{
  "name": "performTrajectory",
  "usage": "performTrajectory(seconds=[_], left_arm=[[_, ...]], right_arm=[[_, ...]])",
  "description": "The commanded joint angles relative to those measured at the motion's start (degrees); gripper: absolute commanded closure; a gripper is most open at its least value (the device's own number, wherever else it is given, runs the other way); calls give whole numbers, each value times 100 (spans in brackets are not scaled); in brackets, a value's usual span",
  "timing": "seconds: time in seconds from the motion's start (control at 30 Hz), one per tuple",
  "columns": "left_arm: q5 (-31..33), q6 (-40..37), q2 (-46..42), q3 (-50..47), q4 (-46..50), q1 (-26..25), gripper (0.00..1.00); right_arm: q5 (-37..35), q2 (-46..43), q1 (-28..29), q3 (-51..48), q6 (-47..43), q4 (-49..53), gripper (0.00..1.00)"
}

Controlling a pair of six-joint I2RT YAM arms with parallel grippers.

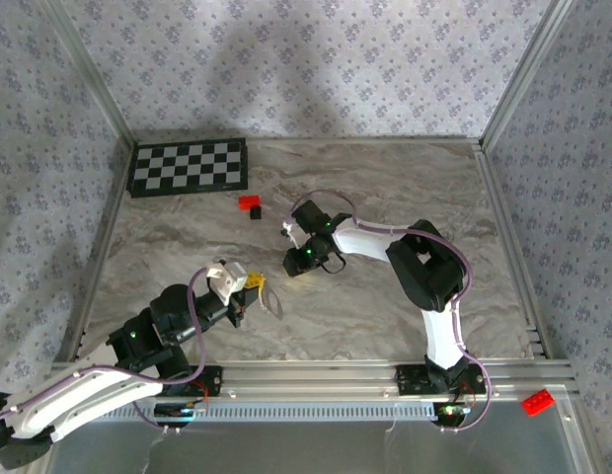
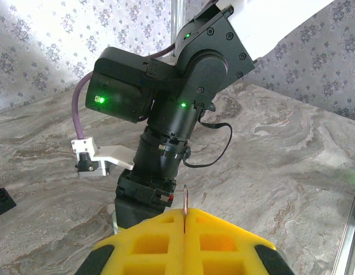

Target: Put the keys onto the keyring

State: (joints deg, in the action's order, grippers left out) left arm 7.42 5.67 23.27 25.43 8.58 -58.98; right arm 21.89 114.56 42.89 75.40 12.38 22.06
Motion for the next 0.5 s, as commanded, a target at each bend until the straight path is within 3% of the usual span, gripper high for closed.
performTrajectory(seconds=[0.0,0.47], left_arm=[[145,56,-68,-55,-343,18,100],[147,54,-201,-126,-357,45,100]], right_arm=[[-77,14,34,160,-45,79,70],[-62,158,79,366,-18,152,73]])
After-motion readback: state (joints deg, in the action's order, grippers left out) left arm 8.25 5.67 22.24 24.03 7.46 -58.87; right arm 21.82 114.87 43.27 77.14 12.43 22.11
